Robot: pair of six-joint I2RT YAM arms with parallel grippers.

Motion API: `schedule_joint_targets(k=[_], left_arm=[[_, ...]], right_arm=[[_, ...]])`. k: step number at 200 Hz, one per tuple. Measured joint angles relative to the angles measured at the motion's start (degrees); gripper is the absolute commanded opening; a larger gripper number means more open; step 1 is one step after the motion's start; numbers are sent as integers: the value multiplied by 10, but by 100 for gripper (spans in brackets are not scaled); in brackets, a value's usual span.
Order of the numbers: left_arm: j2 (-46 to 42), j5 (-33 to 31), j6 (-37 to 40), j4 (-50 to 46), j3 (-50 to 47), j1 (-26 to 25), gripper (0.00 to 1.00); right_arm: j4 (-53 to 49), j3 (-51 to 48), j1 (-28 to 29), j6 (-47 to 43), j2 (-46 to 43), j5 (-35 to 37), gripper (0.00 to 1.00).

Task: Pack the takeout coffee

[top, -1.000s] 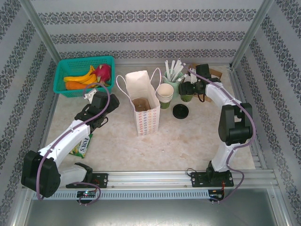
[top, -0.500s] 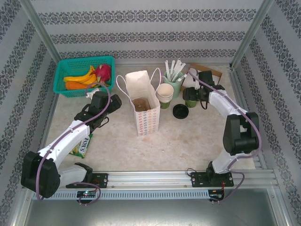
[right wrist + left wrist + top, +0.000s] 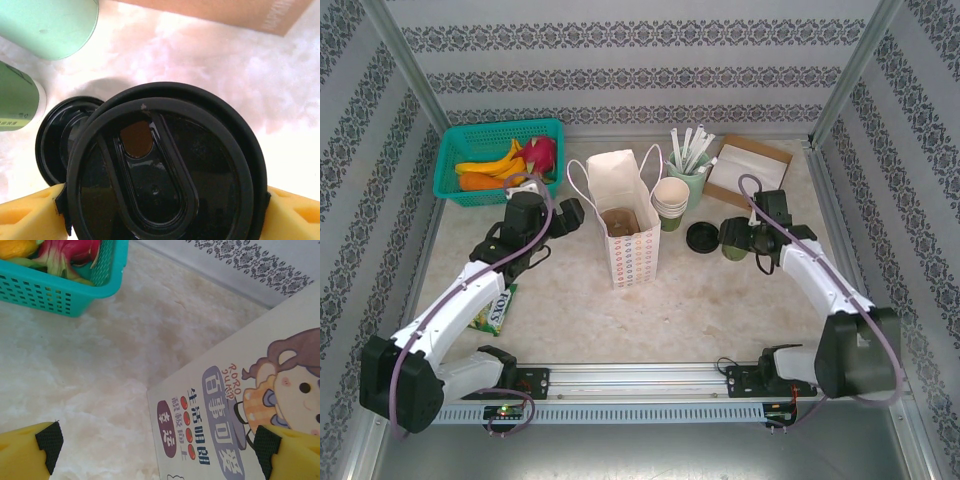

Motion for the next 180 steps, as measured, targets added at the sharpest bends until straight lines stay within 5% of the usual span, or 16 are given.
schedule_joint_targets(k=[48, 95, 180], left_arm=[[-3, -57, 20, -21, 87, 5, 100], [-21, -67, 48, -21, 67, 9, 100], [-40, -74, 73, -21, 66, 9, 100]], right_arm=[[-5, -42, 103, 28, -60, -12, 85], [-4, -54, 195, 54, -78, -11, 86], [-45, -37, 215, 56, -75, 5, 98]])
